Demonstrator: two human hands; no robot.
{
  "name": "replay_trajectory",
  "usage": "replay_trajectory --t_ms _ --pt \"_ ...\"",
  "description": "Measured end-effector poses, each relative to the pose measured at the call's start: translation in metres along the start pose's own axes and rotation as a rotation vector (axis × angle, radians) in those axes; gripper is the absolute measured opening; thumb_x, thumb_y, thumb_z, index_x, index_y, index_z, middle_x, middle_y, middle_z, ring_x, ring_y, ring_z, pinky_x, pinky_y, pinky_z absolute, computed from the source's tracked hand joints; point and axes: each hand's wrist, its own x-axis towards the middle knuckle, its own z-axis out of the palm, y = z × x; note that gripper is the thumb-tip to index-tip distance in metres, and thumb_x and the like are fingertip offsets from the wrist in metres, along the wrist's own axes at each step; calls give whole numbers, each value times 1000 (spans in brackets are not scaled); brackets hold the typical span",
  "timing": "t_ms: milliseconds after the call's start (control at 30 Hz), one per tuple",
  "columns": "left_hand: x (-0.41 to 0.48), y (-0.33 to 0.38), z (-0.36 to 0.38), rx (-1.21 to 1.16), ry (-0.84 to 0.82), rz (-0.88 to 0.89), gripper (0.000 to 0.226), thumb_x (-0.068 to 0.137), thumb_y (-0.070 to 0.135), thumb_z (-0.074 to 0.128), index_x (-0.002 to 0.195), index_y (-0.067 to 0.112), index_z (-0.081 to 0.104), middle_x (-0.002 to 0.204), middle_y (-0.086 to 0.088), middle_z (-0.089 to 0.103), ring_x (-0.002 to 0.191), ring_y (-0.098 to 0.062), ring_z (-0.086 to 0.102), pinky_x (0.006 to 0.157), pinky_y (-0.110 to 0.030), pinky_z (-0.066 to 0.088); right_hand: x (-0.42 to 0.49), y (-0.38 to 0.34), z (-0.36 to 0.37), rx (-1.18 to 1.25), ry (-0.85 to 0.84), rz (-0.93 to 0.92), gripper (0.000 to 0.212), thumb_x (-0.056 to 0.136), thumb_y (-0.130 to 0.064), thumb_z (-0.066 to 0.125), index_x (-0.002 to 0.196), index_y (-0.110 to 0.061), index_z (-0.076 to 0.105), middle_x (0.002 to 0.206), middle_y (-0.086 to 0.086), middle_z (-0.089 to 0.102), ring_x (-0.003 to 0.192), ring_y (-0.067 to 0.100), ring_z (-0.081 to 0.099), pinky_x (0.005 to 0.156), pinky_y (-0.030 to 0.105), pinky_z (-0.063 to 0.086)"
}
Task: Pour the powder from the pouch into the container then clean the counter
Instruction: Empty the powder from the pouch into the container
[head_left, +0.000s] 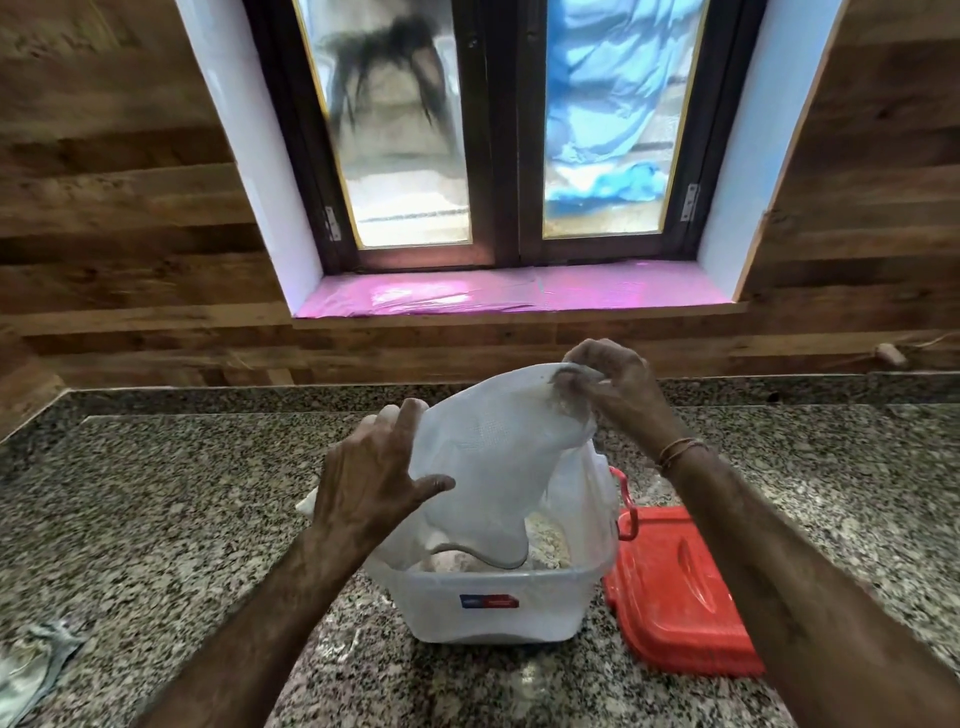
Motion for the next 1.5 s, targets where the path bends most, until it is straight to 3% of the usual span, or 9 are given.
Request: replay_trajectory --t_ms 267,367,500,700,933,1067,1200,1333,1500 --pt "28 -1 -19 -206 -219 17 87 69 90 50 134 32 47 110 9 58 101 -18 58 83 -40 49 16 -22 -22 -381 -170 -66 11 86 -34 73 76 -39 72 79 -15 71 84 7 64 73 35 56" --pt "57 33 -24 -359 -132 11 71 85 86 31 122 33 61 113 7 69 105 -20 64 86 -41 48 21 -36 -12 -248 -207 -45 13 89 -29 72 77 -28 75 77 -10 74 77 5 64 72 35 57" --pt "91 72 -19 -406 -55 -64 40 89 66 61 94 28 69 86 10 71 85 -18 68 65 -30 42 15 -48 0 12 -223 26 13 92 -23 71 81 -17 75 80 -2 72 77 10 67 71 31 56" --pt "93 64 -2 -531 48 -185 36 94 49 66 75 19 66 61 6 60 65 -13 60 54 -29 36 -28 -1 3 485 -250 147 45 98 -40 58 127 -6 62 120 24 68 106 33 69 91 43 59" --pt "102 48 10 -691 38 -316 33 92 45 61 73 19 69 61 5 64 62 -15 61 56 -32 42 -64 40 21 456 4 223 22 89 -17 75 92 5 71 93 31 71 81 22 64 79 42 52" --pt "105 33 15 -796 78 -444 37 95 40 62 64 20 62 52 9 51 53 -12 46 56 -28 33 -61 41 30 391 144 243 16 82 -7 80 73 1 69 69 9 69 67 17 59 68 38 49" --pt "104 16 23 -917 104 -495 41 91 47 56 65 16 56 54 10 42 56 -14 38 58 -33 32 -60 43 37 243 269 252 31 71 -29 85 62 -15 59 57 -10 59 57 9 49 59 35 43" --pt "103 7 24 -931 52 -401 48 88 58 51 74 15 63 60 9 52 58 -14 46 60 -35 39 -65 41 41 82 314 260 35 70 -38 87 62 -20 58 53 -15 58 51 4 47 54 36 44" --pt "113 24 -1 -759 65 -115 34 86 62 60 106 37 71 105 14 74 97 -8 69 79 -32 57 -65 42 40 85 237 250 35 66 -50 81 63 -23 59 54 -14 57 54 6 49 56 36 44"
